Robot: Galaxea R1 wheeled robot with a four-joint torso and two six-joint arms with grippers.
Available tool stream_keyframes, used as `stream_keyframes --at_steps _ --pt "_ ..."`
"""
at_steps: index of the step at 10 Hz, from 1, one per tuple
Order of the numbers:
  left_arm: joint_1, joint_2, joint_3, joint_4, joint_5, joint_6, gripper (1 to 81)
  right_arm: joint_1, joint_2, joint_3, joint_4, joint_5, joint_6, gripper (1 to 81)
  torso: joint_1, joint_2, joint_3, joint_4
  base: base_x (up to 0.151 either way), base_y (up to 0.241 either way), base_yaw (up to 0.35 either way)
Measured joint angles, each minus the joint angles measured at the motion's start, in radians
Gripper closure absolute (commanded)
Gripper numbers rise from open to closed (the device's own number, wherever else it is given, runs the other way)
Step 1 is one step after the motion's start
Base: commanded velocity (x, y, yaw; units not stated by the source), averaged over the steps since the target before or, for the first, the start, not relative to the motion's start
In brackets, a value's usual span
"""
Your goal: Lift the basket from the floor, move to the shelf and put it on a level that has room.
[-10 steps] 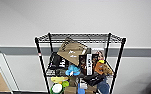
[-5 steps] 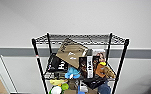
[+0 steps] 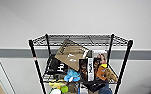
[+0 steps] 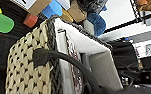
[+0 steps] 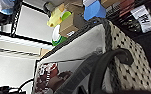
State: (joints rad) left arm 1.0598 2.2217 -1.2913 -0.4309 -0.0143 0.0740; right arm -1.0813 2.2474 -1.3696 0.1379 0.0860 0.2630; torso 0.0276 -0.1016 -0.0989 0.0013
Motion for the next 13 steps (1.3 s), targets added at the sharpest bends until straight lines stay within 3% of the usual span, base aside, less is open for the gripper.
stream_keyframes --at_steps 10,13 --pt "0.000 0.000 0.000 0.000 0.003 0.000 81.1 -0.002 -0.006 0.009 0.000 0.000 0.000 81.1 0.000 0.000 0.000 0.000 0.082 0.000 0.000" --pt "-0.005 0.000 0.000 0.000 0.001 0.001 81.1 -0.002 -0.006 0.009 0.000 0.005 0.000 81.1 0.001 0.000 0.000 0.000 0.000 0.000 0.000"
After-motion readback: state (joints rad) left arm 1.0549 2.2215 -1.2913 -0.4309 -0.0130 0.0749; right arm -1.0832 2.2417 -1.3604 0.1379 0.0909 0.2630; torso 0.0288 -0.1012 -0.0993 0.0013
